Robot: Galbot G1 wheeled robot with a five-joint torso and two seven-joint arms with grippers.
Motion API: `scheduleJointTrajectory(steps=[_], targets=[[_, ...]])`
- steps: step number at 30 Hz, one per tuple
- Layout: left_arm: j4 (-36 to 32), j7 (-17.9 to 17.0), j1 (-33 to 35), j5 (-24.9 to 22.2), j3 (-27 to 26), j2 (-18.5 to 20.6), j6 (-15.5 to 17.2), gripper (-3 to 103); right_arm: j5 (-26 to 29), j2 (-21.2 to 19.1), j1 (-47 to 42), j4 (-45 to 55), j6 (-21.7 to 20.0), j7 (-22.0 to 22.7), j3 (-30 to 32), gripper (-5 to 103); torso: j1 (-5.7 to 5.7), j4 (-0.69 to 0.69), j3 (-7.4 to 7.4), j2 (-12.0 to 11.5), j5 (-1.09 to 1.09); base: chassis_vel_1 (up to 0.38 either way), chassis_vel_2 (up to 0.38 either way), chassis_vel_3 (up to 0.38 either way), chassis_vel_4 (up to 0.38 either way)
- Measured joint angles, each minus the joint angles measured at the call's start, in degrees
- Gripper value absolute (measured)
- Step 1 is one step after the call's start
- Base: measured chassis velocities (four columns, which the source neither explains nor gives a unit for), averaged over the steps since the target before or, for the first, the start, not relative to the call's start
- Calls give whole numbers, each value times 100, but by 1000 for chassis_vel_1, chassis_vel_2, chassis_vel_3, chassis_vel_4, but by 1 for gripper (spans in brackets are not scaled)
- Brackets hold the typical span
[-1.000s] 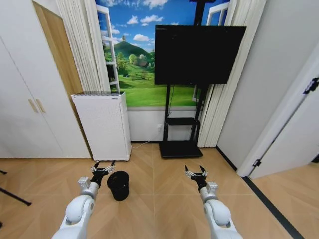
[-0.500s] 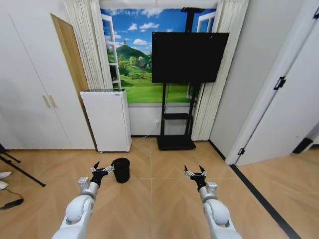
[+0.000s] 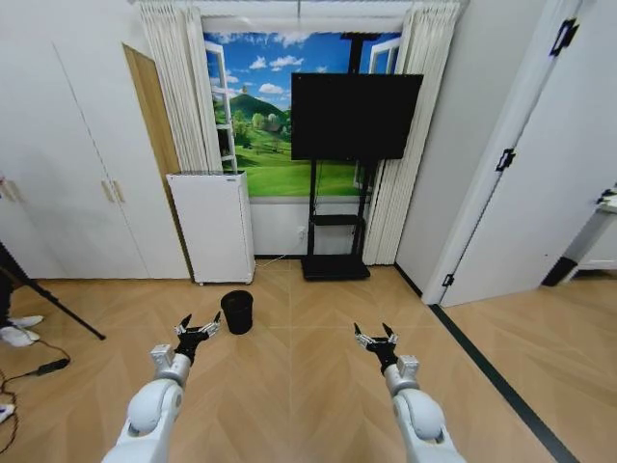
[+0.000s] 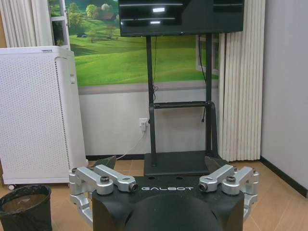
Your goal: Pick up the trash bin and place the garbage on the floor into it.
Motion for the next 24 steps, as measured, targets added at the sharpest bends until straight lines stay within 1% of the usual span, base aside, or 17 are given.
scheduleJointTrajectory(steps=[2, 5, 10, 14, 24], targets=[[2, -93, 10, -80, 22, 2, -23, 100, -51, 20, 28, -37, -38, -2, -14, 100, 5, 0, 1, -6, 0, -56, 63, 67, -49], [2, -133, 8, -145, 44, 11, 17, 100, -93, 23, 31, -41, -89, -43, -1, 100, 6, 0, 1, -7, 0, -29, 36, 39, -33], [6, -155, -46, -143, 59, 11, 21, 100, -94, 23, 38, -39, -73, 3, 3, 100, 2, 1, -2, -6, 0, 0, 0, 0, 0], [-3, -179, -54, -120, 64, 15, 37, 100, -160, 5, 25, 7, -87, 135, 3, 100, 0, 0, -2, -6, 0, 0, 0, 0, 0], [-7, -182, -57, -113, 66, 18, 41, 100, -170, 4, 24, 16, -96, 152, 2, 100, 0, 0, -2, -6, 0, 0, 0, 0, 0]])
